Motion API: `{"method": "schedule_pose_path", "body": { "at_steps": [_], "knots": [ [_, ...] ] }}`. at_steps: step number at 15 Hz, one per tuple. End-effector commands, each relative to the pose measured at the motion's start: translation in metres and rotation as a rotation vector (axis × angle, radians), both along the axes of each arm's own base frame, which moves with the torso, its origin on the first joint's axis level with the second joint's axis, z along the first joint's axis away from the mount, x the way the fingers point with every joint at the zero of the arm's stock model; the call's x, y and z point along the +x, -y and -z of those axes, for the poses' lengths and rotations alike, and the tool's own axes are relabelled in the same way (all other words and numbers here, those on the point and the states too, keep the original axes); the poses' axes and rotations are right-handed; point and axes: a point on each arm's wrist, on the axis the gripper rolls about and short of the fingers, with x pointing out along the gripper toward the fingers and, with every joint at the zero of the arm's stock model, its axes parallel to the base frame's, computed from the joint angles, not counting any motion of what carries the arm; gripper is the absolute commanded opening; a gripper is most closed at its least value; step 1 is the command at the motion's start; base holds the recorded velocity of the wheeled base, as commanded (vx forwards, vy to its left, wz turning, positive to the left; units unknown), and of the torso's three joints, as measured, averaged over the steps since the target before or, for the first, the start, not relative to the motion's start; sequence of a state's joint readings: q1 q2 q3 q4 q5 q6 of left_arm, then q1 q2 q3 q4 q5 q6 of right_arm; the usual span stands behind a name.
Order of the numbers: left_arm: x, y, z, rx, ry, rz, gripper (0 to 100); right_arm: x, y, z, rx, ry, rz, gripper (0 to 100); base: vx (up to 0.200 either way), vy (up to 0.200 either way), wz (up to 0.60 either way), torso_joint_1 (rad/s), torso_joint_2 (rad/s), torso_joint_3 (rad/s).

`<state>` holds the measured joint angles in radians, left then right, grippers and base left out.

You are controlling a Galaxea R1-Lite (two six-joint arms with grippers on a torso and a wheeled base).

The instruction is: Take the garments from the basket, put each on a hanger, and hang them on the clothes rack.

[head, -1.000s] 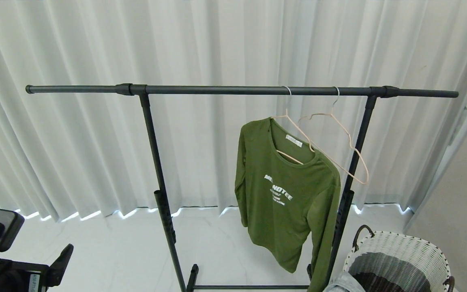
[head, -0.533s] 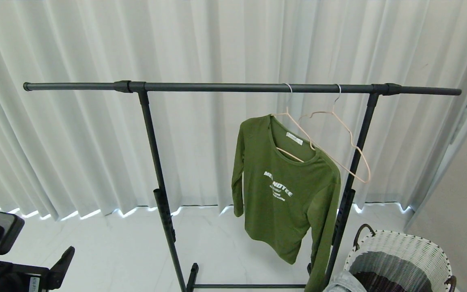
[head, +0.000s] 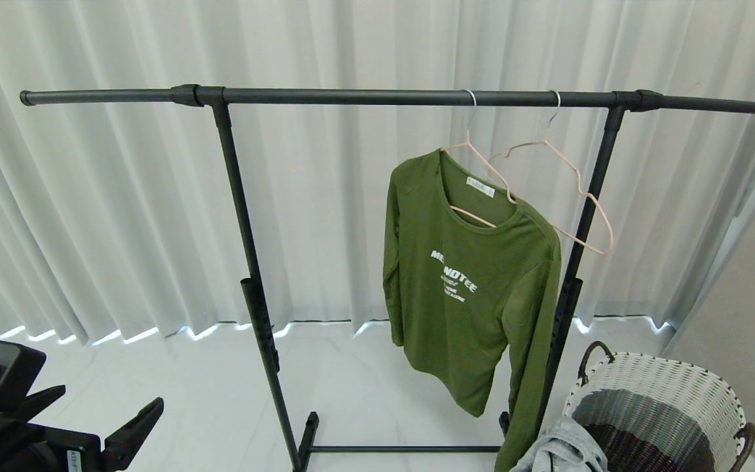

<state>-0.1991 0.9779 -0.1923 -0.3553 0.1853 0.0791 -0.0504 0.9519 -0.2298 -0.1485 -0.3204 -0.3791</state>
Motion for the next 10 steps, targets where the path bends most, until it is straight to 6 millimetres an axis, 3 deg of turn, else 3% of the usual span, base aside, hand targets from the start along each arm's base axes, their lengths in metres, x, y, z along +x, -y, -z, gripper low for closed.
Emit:
{"method": "schedule_pose_path", "body": {
  "at_steps": [1,4,7,10],
  "knots": [
    [0.002,0.003,-0.005,-0.079,0.015,0.003,100,0.0,0.0,0.002,0.001,-0.012,0.0,100,0.0,0.0,0.0,-0.163,0.47,0.305],
    [0.0,0.003,0.001,-0.085,-0.011,0.005,100,-0.002,0.0,0.006,0.0,-0.025,0.002,100,0.0,0.0,0.0,-0.147,0.46,0.325],
    [-0.008,0.004,0.017,0.093,-0.064,0.107,100,-0.001,0.0,0.006,-0.001,-0.027,0.001,100,0.0,0.0,0.0,-0.126,0.45,0.33],
    [-0.009,0.004,0.019,0.173,-0.068,0.155,100,-0.003,0.0,0.009,-0.001,-0.04,0.002,100,0.0,0.0,0.0,-0.069,0.36,0.266]
  ]
}}
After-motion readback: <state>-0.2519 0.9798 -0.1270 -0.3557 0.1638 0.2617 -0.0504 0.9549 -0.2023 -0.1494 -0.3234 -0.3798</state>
